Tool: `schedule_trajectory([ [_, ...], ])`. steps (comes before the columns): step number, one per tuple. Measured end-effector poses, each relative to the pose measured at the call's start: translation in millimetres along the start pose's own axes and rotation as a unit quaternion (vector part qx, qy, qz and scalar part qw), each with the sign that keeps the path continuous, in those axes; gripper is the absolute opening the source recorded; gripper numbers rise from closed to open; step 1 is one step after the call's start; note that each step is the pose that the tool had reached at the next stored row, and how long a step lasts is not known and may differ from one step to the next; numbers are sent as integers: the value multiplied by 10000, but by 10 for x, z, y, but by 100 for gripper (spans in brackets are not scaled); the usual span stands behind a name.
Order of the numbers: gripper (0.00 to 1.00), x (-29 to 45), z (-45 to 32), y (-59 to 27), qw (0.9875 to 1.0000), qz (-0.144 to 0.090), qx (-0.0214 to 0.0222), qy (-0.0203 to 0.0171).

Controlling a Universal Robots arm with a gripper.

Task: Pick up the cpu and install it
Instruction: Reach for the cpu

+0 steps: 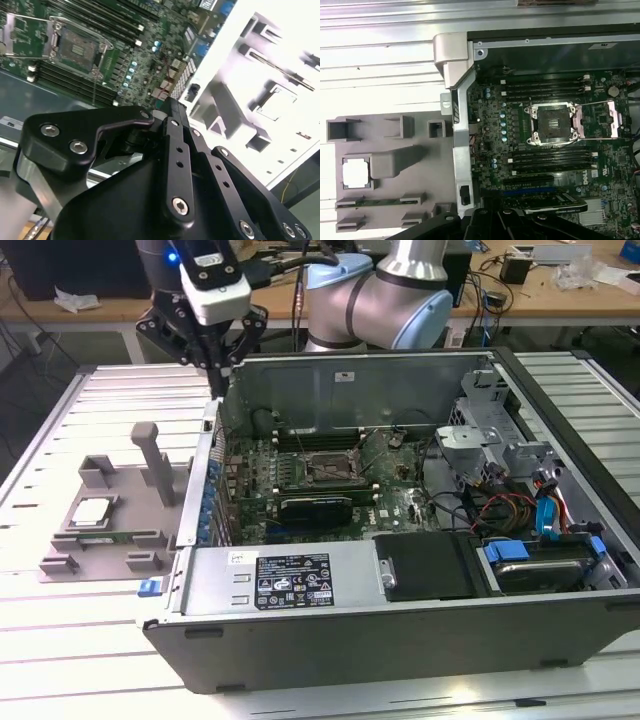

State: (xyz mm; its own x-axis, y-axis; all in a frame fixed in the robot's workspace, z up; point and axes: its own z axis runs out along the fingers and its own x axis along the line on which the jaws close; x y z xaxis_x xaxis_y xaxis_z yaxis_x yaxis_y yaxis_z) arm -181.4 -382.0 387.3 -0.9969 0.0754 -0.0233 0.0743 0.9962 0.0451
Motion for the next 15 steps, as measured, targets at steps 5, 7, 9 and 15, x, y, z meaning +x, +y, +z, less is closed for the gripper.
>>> schedule_trajectory([
  [5, 11, 135, 21, -11, 10000, 0, 0, 0],
  [7, 11, 248, 35, -20, 10000, -1, 0, 0],
  [9, 11, 298, 42, -24, 10000, -1, 0, 0],
  [15, 11, 457, 70, -38, 10000, -1, 0, 0],
])
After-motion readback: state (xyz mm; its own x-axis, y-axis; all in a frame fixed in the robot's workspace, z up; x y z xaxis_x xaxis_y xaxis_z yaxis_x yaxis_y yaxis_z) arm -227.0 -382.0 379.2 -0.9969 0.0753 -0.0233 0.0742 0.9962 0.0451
